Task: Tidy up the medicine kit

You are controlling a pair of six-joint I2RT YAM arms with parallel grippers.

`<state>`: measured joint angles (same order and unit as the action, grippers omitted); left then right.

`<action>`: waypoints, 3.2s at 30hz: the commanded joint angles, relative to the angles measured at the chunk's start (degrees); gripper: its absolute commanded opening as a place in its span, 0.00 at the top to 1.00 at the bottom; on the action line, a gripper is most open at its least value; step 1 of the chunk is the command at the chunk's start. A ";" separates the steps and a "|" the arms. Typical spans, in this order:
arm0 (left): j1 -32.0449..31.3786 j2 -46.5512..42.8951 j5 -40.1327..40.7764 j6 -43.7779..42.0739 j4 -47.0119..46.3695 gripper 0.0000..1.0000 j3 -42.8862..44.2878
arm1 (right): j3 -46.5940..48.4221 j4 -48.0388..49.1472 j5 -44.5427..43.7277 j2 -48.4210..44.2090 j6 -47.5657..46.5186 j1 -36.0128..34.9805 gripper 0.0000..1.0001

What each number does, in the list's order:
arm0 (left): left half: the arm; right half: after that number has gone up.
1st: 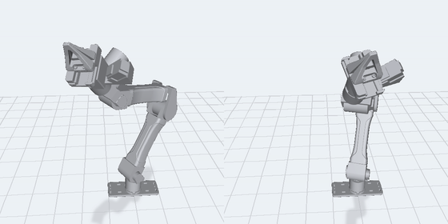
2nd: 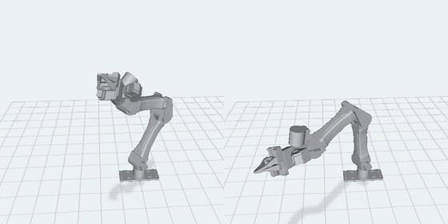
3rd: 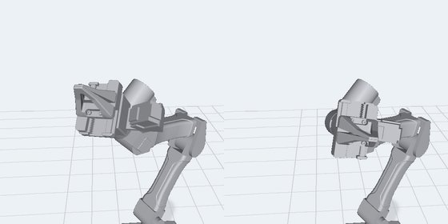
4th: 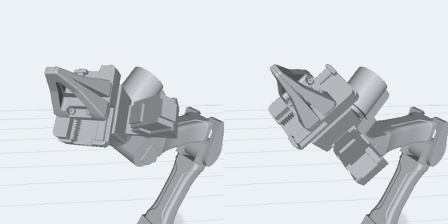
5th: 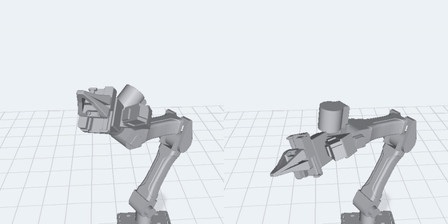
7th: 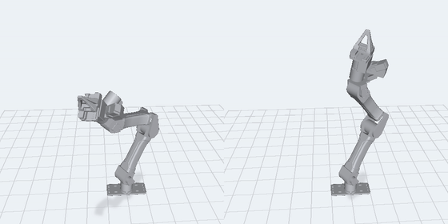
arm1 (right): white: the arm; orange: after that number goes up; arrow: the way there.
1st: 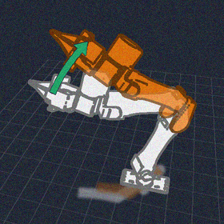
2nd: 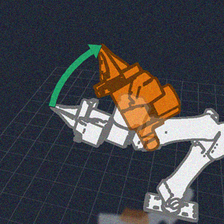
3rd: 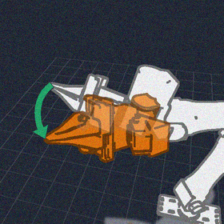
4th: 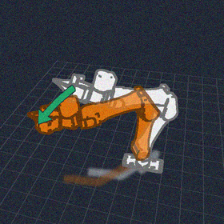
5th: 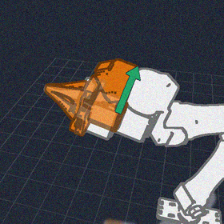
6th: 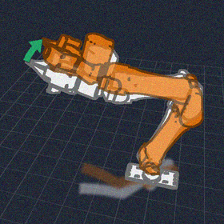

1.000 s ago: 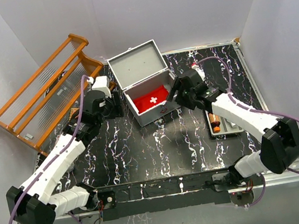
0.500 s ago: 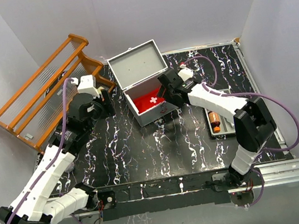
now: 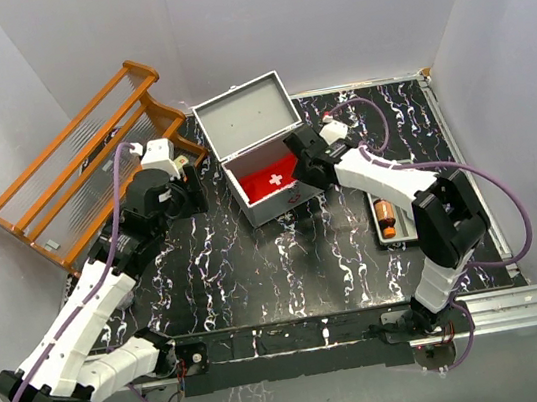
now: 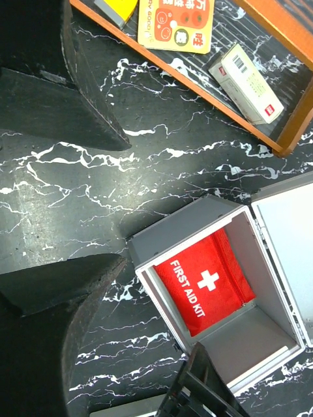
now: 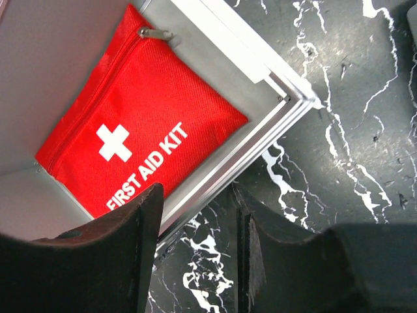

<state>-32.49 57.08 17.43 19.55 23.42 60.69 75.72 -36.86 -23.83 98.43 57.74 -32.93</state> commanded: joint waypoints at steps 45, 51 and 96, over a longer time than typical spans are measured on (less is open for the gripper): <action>0.18 6.93 2.10 -1.39 6.46 0.17 8.56 | -6.96 -0.86 16.17 -20.61 -32.98 6.30 0.45; 0.46 4.55 8.01 -1.05 4.22 0.17 3.98 | -14.11 3.41 2.90 -30.50 -25.10 6.40 0.42; 1.29 2.06 5.13 1.18 3.31 0.15 1.45 | -28.90 5.71 15.62 -16.17 -29.43 34.42 0.82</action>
<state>-31.57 60.71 21.98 20.62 26.92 61.82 44.58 -33.21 -9.61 80.47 28.10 1.61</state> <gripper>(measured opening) 0.850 0.154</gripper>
